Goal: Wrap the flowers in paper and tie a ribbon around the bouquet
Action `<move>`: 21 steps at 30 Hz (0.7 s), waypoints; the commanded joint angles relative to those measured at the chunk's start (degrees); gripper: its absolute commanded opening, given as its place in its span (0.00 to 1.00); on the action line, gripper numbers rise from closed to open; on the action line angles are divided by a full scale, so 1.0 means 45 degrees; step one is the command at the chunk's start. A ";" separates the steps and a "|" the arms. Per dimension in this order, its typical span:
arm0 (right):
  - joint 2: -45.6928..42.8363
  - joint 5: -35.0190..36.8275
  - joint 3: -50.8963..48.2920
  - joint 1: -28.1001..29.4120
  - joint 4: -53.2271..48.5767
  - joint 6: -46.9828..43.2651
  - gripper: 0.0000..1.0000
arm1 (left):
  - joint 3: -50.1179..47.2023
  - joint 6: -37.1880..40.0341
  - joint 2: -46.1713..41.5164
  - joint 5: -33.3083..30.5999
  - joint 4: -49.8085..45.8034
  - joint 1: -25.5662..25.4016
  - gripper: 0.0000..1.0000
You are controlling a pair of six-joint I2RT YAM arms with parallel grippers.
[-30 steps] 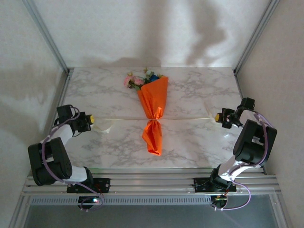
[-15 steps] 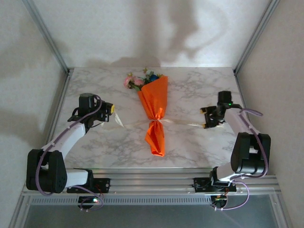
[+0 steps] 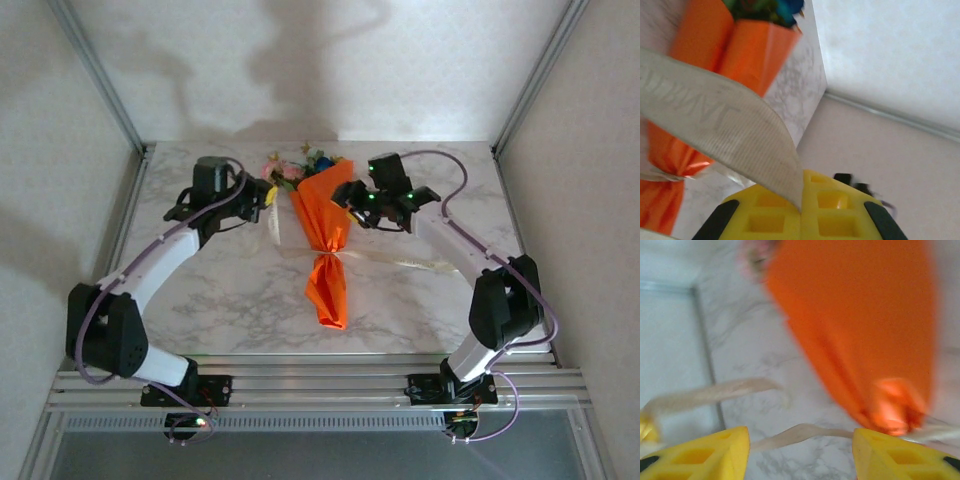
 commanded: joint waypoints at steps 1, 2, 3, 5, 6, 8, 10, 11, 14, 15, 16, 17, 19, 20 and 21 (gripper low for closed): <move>-0.0740 -0.0080 -0.1075 0.0018 0.1804 -0.4350 0.55 | 0.1078 0.0252 0.0905 0.0513 -0.0316 -0.0962 0.00; -0.1113 -0.0138 -0.1690 0.0036 0.2738 -0.5046 0.54 | 0.1371 0.0129 0.1204 0.0546 -0.0223 -0.1284 0.00; -0.1466 0.0124 -0.2281 0.0021 0.3342 -0.5685 0.54 | 0.1608 -0.0016 0.1483 0.0567 -0.0074 -0.1591 0.00; -0.2134 0.0934 -0.3191 -0.0019 0.4205 -0.6926 0.54 | 0.2088 -0.0186 0.1946 0.0596 -0.0097 -0.1981 0.00; -0.2490 0.1523 -0.3668 -0.0073 0.4475 -0.7459 0.54 | 0.2302 -0.0204 0.2138 0.0563 -0.0221 -0.2116 0.00; -0.3022 0.1705 -0.4402 -0.0479 0.4863 -0.7811 0.54 | 0.2442 -0.0205 0.2277 0.0411 -0.0405 -0.2218 0.00; -0.3092 0.1027 -0.4459 -0.0660 0.4636 -0.7738 0.53 | 0.2366 -0.0171 0.2175 0.0277 -0.0466 -0.2185 0.00; -0.2972 0.0303 -0.4376 -0.0538 0.4641 -0.7718 0.53 | 0.2387 -0.0095 0.2152 0.0242 -0.0615 -0.2170 0.00; -0.2675 -0.0431 -0.4429 0.0510 0.5544 -0.7869 0.55 | 0.2414 0.0007 0.2217 0.0446 -0.0681 -0.2165 0.00; -0.2597 -0.0325 -0.4575 0.0825 0.6149 -0.7919 0.56 | 0.2404 -0.0007 0.2203 0.0511 -0.0692 -0.2165 0.00; -0.2404 -0.0332 -0.4599 0.0984 0.6627 -0.7896 0.57 | 0.2404 0.0028 0.2204 0.0558 -0.0697 -0.2165 0.00; -0.2143 -0.0379 -0.4454 0.1145 0.6803 -0.7908 0.57 | 0.2406 0.0063 0.2192 0.0552 -0.0752 -0.2165 0.00; -0.1576 -0.0500 -0.3834 0.1352 0.6496 -0.8051 0.57 | 0.2477 0.0167 0.2160 0.0446 -0.0957 -0.2156 0.00; -0.1337 -0.0532 -0.3542 0.1450 0.6326 -0.8203 0.57 | 0.2571 0.0232 0.2131 0.0365 -0.1123 -0.2136 0.00; -0.1178 -0.0525 -0.3325 0.1499 0.6139 -0.8320 0.57 | 0.2625 0.0309 0.2125 0.0316 -0.1289 -0.2136 0.00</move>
